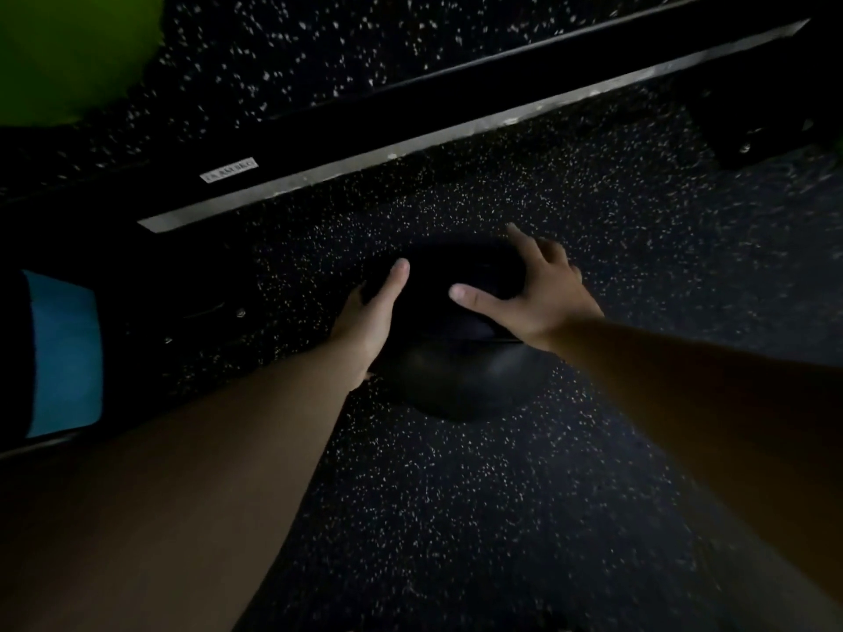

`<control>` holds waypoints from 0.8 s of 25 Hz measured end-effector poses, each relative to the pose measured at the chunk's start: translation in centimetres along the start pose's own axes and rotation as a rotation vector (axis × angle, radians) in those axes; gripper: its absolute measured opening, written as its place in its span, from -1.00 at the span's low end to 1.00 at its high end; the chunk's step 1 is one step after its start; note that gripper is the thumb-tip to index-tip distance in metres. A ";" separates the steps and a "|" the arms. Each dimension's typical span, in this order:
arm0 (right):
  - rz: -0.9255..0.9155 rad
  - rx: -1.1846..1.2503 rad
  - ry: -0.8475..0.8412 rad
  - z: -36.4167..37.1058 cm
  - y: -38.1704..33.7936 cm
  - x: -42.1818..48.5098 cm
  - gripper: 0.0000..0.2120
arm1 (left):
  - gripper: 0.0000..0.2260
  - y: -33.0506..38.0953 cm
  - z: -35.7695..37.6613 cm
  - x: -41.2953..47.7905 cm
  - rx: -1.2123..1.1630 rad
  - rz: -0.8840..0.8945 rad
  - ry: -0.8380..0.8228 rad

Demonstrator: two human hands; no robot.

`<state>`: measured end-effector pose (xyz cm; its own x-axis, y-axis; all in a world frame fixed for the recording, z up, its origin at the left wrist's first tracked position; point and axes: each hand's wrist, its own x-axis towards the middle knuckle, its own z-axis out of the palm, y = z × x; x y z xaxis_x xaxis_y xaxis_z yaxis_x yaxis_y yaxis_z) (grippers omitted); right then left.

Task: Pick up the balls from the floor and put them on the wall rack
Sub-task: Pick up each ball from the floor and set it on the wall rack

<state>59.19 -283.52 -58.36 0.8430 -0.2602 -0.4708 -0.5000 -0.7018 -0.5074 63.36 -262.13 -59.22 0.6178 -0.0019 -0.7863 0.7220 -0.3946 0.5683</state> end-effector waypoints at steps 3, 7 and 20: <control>0.053 0.100 -0.011 1.0 0.4 0.3 0.25 | 0.20 -0.5 0.8 0.5 -0.146 -0.087 -0.054; 0.066 0.205 0.120 1.3 -0.3 -2.1 0.19 | 0.19 -1.0 1.1 -1.8 -0.200 -0.028 0.053; -0.203 0.214 0.113 -22.6 -17.7 -28.5 0.17 | -0.38 9.5 -9.1 -37.2 -0.416 0.203 0.193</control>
<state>48.50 -278.65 -19.70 0.9405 -0.2097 -0.2675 -0.3398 -0.5947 -0.7286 50.01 -257.47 -22.36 0.7765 0.1451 -0.6133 0.6203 -0.0039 0.7844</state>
